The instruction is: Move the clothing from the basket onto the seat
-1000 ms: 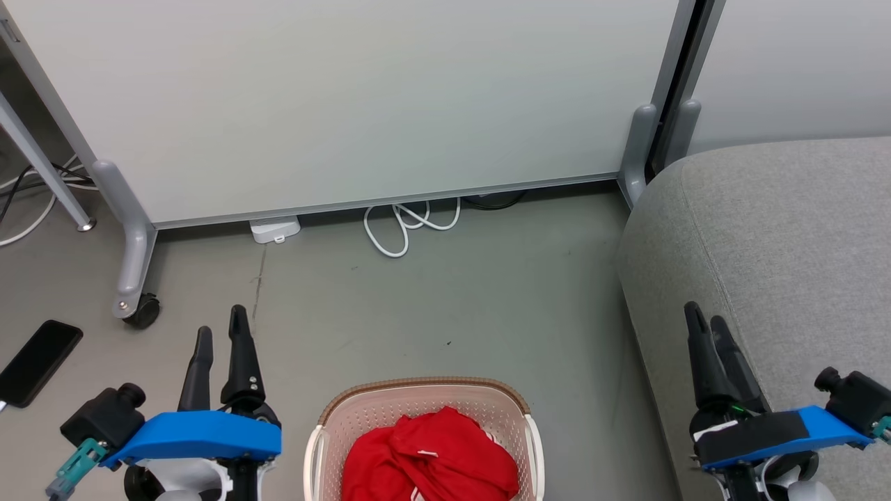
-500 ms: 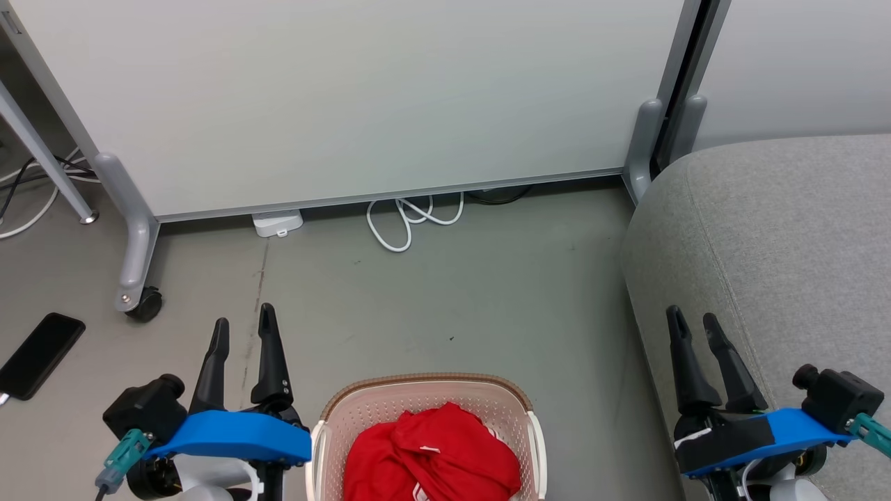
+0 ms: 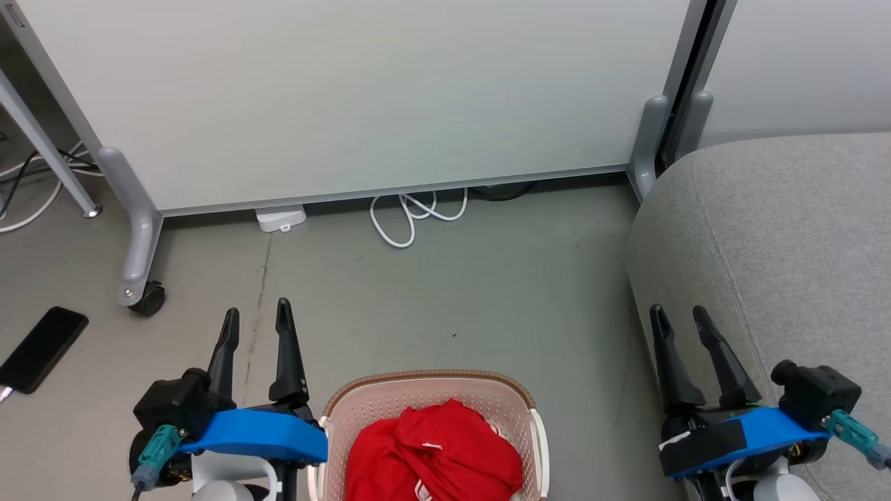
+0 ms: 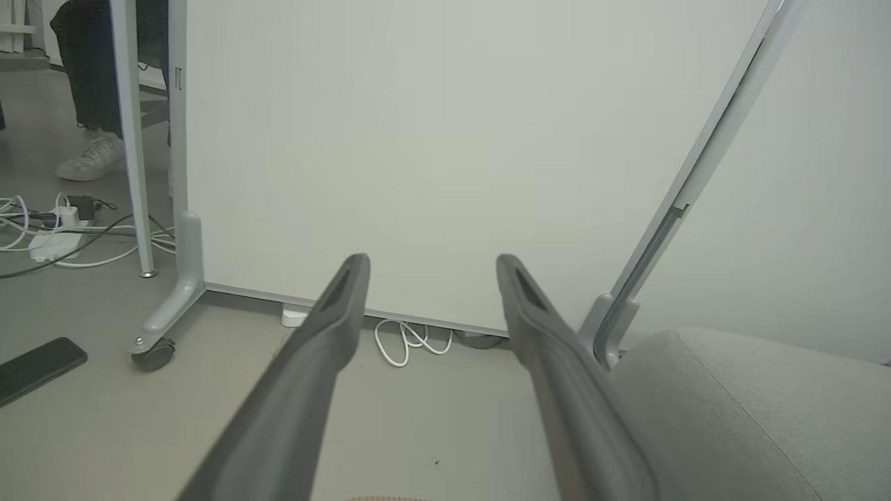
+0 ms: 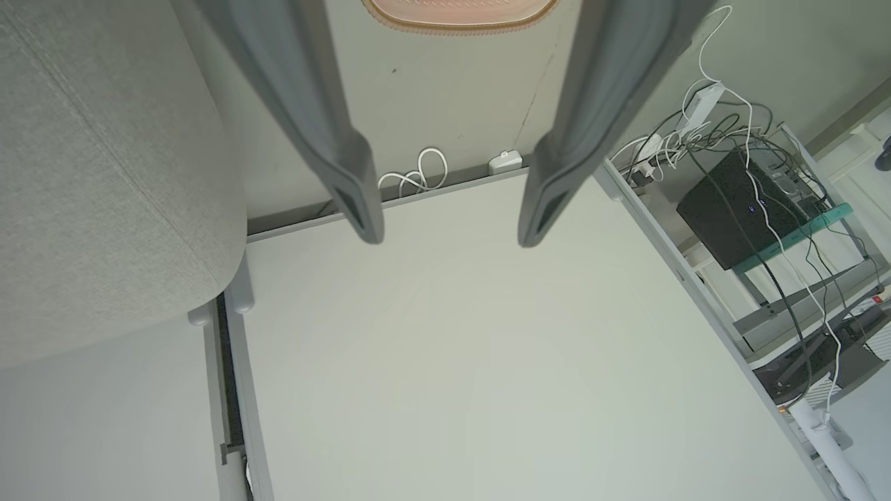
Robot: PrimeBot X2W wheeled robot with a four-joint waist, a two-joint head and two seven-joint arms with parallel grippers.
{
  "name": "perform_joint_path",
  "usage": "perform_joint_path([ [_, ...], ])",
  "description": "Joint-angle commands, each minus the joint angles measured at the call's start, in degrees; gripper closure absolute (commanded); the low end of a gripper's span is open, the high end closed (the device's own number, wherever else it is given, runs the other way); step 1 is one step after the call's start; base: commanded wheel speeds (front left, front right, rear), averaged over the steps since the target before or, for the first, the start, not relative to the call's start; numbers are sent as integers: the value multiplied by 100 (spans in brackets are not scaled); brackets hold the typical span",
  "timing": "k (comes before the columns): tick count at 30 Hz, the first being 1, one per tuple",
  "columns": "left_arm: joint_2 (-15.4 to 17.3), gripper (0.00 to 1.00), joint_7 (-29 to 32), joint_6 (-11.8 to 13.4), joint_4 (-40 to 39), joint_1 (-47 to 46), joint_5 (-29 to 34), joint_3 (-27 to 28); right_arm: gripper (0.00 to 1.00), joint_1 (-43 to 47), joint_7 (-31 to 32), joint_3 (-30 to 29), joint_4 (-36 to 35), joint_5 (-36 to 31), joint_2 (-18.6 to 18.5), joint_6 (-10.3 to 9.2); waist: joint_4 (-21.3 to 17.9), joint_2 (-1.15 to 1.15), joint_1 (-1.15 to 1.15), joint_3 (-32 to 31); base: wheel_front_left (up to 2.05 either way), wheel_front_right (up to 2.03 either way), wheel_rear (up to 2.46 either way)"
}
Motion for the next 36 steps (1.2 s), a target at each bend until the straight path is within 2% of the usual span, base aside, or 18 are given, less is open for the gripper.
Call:
perform_joint_path([
  [1, 38, 0, -65, 46, -21, -111, 176, -38, 0, -91, -71, 29, -17, -169, -43, 12, 4, 0, 0, 0, 0, 0, 0],
  [19, 33, 0, -277, 136, 13, -171, 1017, -257, 0, -131, -280, 172, 20, -1052, -48, 14, 57, 0, 0, 45, 0, 0, 0],
  [36, 6, 0, -463, -53, 13, -115, 1597, -401, 0, -119, -475, 308, 27, -1734, -52, 15, 90, 0, 0, 42, 0, 0, 0],
])
